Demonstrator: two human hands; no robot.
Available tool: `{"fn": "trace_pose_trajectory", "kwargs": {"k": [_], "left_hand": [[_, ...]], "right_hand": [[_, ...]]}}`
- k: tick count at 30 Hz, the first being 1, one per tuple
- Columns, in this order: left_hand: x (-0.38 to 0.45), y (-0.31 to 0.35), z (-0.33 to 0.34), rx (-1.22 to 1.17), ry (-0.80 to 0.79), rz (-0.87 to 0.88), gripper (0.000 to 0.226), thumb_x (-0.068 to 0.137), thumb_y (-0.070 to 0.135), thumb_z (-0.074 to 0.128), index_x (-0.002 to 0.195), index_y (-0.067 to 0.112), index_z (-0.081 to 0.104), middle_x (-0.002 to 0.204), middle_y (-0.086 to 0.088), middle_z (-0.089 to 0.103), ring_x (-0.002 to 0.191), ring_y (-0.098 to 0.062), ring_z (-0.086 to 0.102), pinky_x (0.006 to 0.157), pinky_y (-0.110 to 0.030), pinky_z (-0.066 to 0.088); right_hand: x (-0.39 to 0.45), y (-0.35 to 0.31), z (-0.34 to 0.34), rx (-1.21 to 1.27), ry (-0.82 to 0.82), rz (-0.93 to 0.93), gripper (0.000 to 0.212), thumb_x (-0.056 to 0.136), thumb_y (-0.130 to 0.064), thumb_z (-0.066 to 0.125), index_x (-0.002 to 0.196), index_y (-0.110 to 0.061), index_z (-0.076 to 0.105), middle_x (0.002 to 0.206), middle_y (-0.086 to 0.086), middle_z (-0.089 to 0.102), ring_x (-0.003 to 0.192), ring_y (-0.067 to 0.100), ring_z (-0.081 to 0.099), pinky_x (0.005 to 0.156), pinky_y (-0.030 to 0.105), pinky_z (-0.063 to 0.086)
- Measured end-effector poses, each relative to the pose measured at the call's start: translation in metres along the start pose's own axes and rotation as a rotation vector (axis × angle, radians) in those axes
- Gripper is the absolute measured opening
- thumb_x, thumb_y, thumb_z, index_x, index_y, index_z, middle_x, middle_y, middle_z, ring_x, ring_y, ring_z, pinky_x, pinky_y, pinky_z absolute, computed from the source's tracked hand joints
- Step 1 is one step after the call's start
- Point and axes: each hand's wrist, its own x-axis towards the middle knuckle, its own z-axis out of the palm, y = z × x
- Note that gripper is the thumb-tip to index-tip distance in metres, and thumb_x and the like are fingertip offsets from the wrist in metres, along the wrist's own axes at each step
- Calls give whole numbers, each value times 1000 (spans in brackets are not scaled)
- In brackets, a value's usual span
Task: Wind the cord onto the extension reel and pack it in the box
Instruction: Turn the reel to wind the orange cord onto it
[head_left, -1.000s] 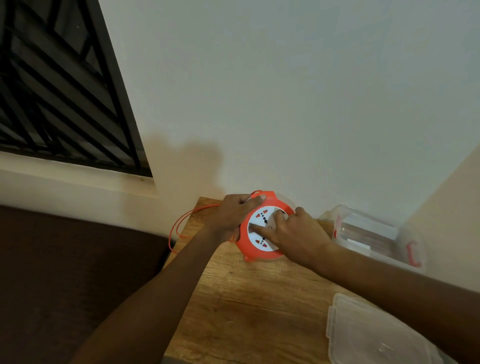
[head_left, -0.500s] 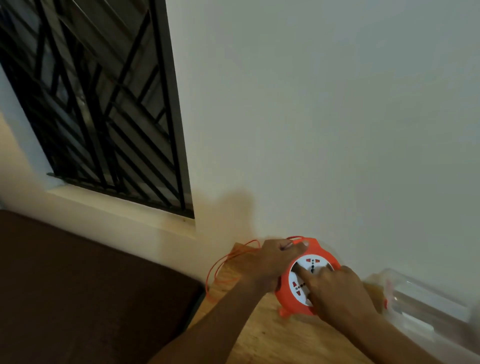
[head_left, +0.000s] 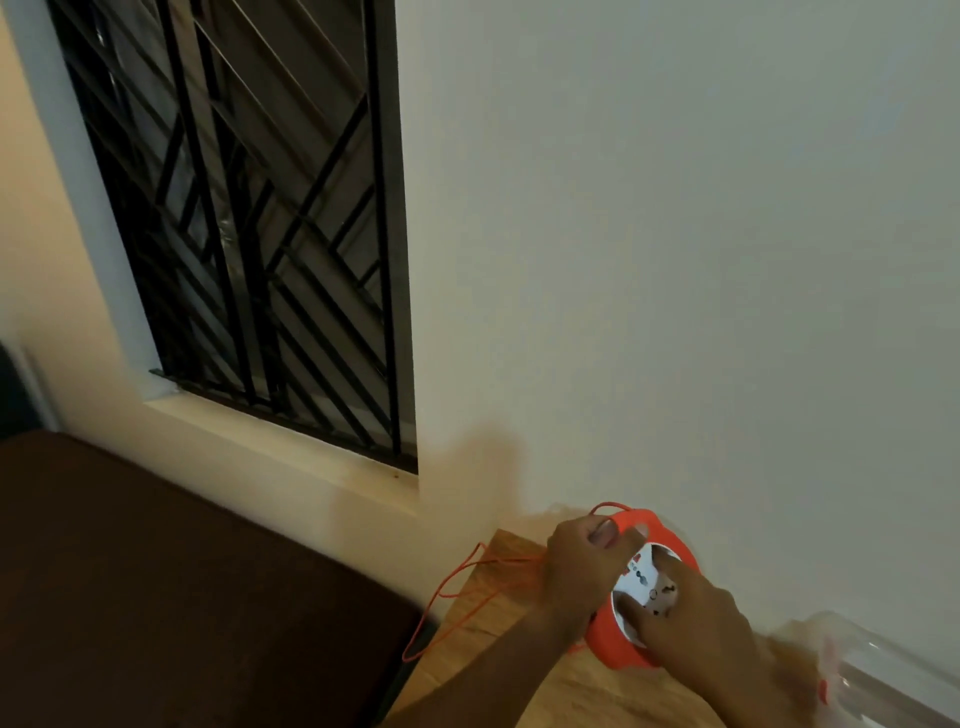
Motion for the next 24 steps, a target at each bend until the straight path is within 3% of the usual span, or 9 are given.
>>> {"fn": "trace_pose_trajectory", "kwargs": {"k": [3, 5, 8, 10, 12, 14, 16, 18, 24], "left_hand": [[-1, 1, -1, 2, -22, 23, 48, 89, 50, 78, 92, 2, 73, 93, -18, 78, 80, -20, 74, 81, -47, 63], [1, -1, -5, -74, -59, -24, 46, 91, 48, 76, 94, 3, 75, 94, -17, 80, 84, -28, 78, 84, -50, 63], [6, -7, -11, -210, -138, -120, 42, 93, 49, 74, 102, 8, 79, 96, -11, 82, 87, -31, 80, 80, -43, 67], [9, -8, -12, -260, -155, -124, 36, 94, 45, 76, 96, 10, 79, 91, -9, 82, 78, -23, 78, 72, -34, 64], [14, -6, -13, -239, -177, -97, 36, 91, 45, 77, 89, 9, 79, 85, -8, 80, 73, -19, 74, 67, -34, 61], [19, -4, -14, -168, -203, -67, 42, 86, 53, 77, 86, 11, 78, 83, -10, 79, 73, -21, 73, 68, -38, 61], [23, -4, -12, -86, -212, -24, 59, 81, 60, 74, 90, 2, 76, 90, -21, 79, 76, -28, 73, 73, -49, 63], [28, -6, -9, 6, -235, 14, 64, 81, 63, 71, 95, 0, 76, 93, -22, 79, 77, -31, 76, 76, -51, 64], [34, -5, -5, 81, -345, 14, 33, 93, 55, 71, 85, 24, 78, 83, 4, 82, 71, -13, 79, 63, -21, 62]], "right_hand": [[1, -2, -2, 36, -14, 21, 77, 78, -60, 67, 145, -34, 39, 140, 3, 55, 121, 25, 57, 101, 36, 43], [-1, -2, -4, 26, -4, 11, 75, 78, -63, 65, 144, -37, 40, 138, 3, 57, 118, 23, 58, 99, 33, 44], [-7, -5, -19, -255, 40, -156, 64, 82, -71, 51, 140, -45, 40, 127, -5, 65, 106, 16, 64, 91, 29, 49], [-6, -6, -32, -523, 78, -362, 52, 77, -56, 70, 125, -42, 59, 107, -6, 73, 82, 16, 71, 73, 32, 57], [-8, -5, -40, -615, 120, -524, 50, 48, -33, 93, 95, -30, 76, 92, 1, 75, 62, 22, 70, 51, 37, 59], [-12, -3, -40, -757, 113, -666, 51, 40, -28, 96, 88, -27, 77, 105, 5, 73, 74, 26, 72, 52, 39, 60], [-12, 5, -38, -824, 21, -751, 51, 48, -29, 95, 96, -27, 76, 122, 7, 67, 90, 27, 71, 61, 39, 62], [-10, 16, -38, -877, -15, -821, 48, 53, -30, 94, 97, -29, 76, 127, 7, 65, 94, 26, 70, 65, 37, 62], [4, 34, -42, -945, -75, -1026, 32, 65, -30, 88, 94, -25, 74, 136, 8, 55, 102, 29, 64, 73, 40, 60]]}}
